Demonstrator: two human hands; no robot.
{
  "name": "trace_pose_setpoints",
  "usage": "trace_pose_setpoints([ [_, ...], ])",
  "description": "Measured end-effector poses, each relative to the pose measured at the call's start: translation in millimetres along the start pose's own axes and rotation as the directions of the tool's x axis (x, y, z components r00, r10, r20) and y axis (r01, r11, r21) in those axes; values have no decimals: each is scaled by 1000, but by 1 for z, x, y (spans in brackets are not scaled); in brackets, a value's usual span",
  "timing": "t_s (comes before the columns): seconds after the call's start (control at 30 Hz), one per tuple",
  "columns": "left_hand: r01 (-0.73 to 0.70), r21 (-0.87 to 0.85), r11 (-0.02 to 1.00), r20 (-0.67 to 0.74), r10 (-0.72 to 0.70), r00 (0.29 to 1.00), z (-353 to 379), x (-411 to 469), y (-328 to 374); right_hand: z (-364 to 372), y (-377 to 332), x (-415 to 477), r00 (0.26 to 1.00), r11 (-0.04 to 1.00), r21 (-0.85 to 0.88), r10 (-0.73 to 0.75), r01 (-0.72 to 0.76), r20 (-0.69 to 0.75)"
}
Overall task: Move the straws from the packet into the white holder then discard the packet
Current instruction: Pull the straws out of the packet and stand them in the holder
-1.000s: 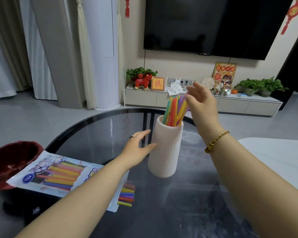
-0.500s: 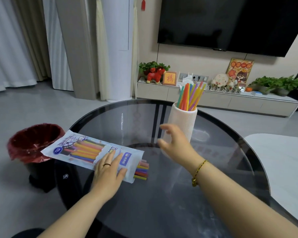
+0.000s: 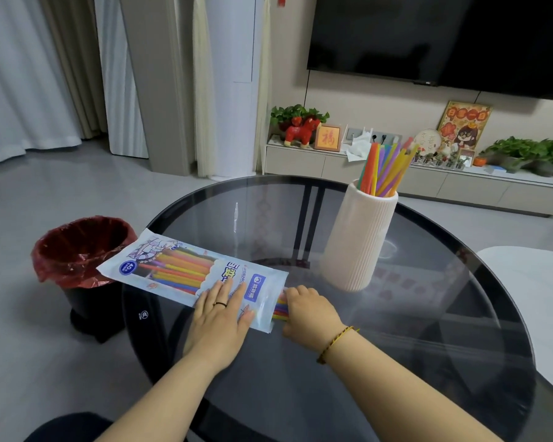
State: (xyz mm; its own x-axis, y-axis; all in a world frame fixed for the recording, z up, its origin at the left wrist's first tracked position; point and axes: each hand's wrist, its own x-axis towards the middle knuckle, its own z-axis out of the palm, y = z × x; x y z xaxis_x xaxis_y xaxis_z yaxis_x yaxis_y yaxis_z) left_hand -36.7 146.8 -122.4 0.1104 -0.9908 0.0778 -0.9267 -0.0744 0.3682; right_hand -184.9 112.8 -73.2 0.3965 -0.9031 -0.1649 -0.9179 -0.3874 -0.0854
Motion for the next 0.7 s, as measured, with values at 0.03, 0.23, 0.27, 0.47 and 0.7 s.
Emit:
trace_pose_setpoints([
  [0.03, 0, 1, 1000, -3, 0, 1000, 0, 0, 0, 1, -3, 0, 1000, 997, -72, -13, 11, -21],
  [0.23, -7, 5, 1000, -22, 7, 1000, 0, 0, 1, 12, -4, 6, 990, 951, -307, -78, 40, -115],
  [0.27, -8, 6, 1000, -25, 8, 1000, 1, 0, 1, 12, -2, 6, 990, 948, -316, -79, 37, -121],
  [0.47, -8, 6, 1000, -30, 8, 1000, 3, 2, -1, 13, 18, -1, 986, 953, -302, -52, 2, -156],
  [0.7, -2, 13, 1000, -25, 2, 1000, 5, 3, -2, 11, 60, -26, 993, 950, -310, 4, -41, -118],
])
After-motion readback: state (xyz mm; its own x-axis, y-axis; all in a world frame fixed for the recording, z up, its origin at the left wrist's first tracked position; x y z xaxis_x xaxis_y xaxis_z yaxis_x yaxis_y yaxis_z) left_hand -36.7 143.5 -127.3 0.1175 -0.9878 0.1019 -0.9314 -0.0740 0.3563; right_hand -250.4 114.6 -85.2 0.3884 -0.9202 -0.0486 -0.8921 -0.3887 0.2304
